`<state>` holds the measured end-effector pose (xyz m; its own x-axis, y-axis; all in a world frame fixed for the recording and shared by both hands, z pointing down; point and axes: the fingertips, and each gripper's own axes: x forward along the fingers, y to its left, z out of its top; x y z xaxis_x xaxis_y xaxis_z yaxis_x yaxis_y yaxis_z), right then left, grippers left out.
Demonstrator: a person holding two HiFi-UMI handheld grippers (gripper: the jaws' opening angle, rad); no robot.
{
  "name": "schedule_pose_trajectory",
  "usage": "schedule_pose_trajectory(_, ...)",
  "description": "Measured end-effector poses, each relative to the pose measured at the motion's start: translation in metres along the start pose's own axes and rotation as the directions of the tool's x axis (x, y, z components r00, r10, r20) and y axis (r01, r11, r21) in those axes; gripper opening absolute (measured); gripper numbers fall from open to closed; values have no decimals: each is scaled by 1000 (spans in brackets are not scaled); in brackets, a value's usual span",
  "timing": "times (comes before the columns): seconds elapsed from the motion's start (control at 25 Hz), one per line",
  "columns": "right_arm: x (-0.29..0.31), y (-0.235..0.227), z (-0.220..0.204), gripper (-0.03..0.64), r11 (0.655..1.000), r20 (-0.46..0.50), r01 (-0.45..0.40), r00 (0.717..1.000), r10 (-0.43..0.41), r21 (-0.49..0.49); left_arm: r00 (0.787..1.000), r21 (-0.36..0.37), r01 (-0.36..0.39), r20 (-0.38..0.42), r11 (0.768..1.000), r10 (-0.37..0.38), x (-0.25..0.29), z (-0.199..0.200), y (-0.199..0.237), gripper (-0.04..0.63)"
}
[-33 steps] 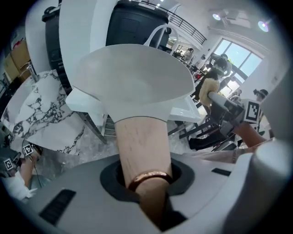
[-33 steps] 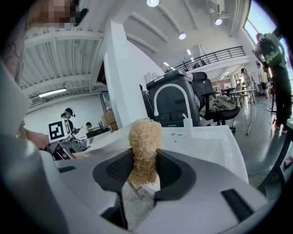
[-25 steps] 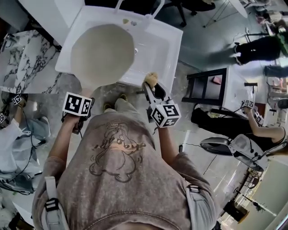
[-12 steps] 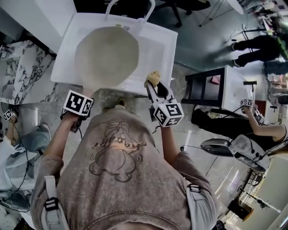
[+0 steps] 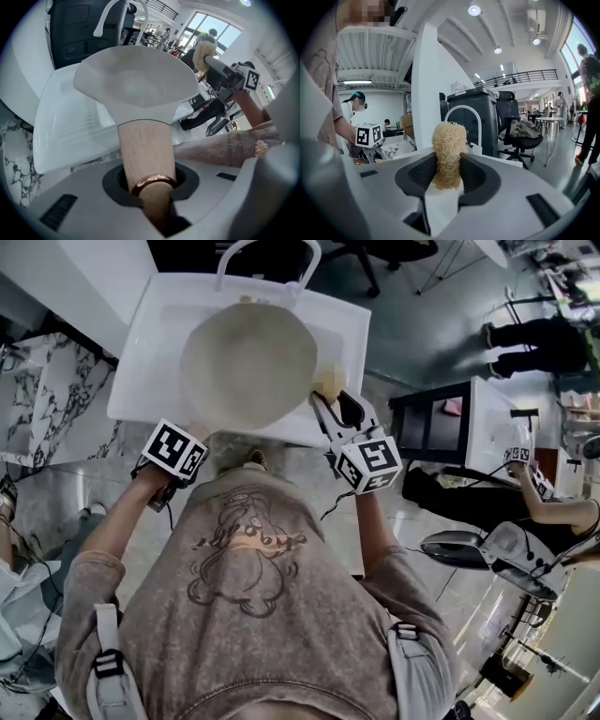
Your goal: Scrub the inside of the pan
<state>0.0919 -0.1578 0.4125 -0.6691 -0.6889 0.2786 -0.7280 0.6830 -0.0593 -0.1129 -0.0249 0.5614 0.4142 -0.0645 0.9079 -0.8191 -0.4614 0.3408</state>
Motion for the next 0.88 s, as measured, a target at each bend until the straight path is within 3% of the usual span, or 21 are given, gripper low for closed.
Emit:
schedule_pose_trajectory(0.2,23,13,16,156,997,-2,-34,999,34,-66,999,88,23,-40,996,-19,11,8,-15,92)
schedule_pose_trajectory(0.44,54,40,11,156,980,-73,-126,991,115,-154,994,176,71,-92,982,-56,27,10,-41,92)
schedule_pose_trajectory(0.68,87,62,-23,156,969,-181,-200,968,173,-147,987,244,107,-144,964,-73,39,3,-60,94)
schedule_pose_trajectory(0.88,106,70,-73,156,960,-338,-237,925,175,-150,981,317,111,-187,942,-53,46,-3,-65,94)
